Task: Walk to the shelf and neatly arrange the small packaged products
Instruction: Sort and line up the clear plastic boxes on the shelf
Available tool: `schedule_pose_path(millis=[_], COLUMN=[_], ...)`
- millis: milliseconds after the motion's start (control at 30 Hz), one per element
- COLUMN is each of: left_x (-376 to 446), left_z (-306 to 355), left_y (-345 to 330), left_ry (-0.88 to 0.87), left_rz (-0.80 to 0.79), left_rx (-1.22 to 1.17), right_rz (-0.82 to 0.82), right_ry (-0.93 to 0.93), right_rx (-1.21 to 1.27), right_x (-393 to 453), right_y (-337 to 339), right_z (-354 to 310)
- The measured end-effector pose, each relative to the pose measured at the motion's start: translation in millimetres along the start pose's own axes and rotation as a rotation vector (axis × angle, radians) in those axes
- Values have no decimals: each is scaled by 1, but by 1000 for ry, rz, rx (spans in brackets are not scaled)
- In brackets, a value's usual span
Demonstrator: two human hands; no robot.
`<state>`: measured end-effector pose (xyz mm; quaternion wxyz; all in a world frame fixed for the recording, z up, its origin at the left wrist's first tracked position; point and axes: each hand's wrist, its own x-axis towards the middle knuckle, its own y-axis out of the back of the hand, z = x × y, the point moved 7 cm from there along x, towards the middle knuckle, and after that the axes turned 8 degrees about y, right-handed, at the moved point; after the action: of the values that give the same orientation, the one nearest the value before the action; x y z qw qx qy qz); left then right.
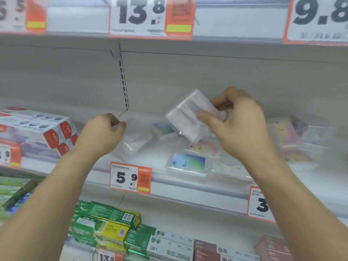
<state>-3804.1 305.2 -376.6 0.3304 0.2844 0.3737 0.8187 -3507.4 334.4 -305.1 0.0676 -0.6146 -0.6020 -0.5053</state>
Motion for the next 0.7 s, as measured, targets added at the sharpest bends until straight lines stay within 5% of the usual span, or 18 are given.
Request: schedule_pose_path(millis=[233,400,500,600,700], left_x=[6,-1,1,5,1], left_z=[-16,-21,-26,-20,10], left_y=[12,0,-1,0,8], left_ry=[-49,-30,2,-21,-89], left_rz=[39,-207,-217,-118,60], left_rx=[-9,93,194,329,105], right_rz=[-394,-524,-582,-440,-188], right_ry=[-106,-136,-140,-43,33], right_rx=[67,126,180,119,8], right_x=[-9,-17,-17,-9,9], right_y=[-135,-172,-179,-152,-95], right_z=[-20,-34,-41,-34,-2])
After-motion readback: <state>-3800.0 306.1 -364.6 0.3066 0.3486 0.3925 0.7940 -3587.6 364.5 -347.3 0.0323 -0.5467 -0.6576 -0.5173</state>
